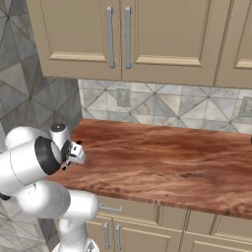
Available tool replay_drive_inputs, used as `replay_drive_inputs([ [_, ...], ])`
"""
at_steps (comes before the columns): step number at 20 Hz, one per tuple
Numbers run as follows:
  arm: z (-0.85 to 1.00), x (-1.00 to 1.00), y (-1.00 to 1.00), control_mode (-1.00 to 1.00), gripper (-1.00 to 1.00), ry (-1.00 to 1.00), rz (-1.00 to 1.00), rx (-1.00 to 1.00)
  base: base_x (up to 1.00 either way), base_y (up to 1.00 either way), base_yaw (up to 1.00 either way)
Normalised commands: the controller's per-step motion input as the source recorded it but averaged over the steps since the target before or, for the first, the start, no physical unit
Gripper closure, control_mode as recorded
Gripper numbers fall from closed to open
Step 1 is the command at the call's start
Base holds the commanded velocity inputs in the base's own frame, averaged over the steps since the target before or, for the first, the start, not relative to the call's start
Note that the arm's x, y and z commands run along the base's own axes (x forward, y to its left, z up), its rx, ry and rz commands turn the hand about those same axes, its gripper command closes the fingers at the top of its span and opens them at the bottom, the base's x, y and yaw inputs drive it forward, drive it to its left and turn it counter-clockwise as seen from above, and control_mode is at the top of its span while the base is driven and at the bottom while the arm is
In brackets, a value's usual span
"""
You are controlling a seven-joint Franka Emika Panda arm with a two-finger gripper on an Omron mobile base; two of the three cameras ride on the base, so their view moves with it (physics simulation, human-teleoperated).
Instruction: Pick up the tongs from the counter and place them near the plate next to the oven.
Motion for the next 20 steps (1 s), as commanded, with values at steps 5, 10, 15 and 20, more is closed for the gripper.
replay_drive_inputs([
  [5,-0.31,0.09,0.0,-1.0,-1.0,0.0,0.0,0.0,0.0,0.0,0.0],
  [10,-0.3,0.12,0.01,-1.0,1.0,0.0,0.0,0.0,0.0,0.0,0.0],
  [15,-0.09,0.01,0.0,-1.0,1.0,-0.01,0.0,0.0,0.0,0.0,0.0],
  [20,-0.03,-0.04,-0.05,-1.0,1.0,-0.05,0.0,0.0,0.0,0.0,0.0],
])
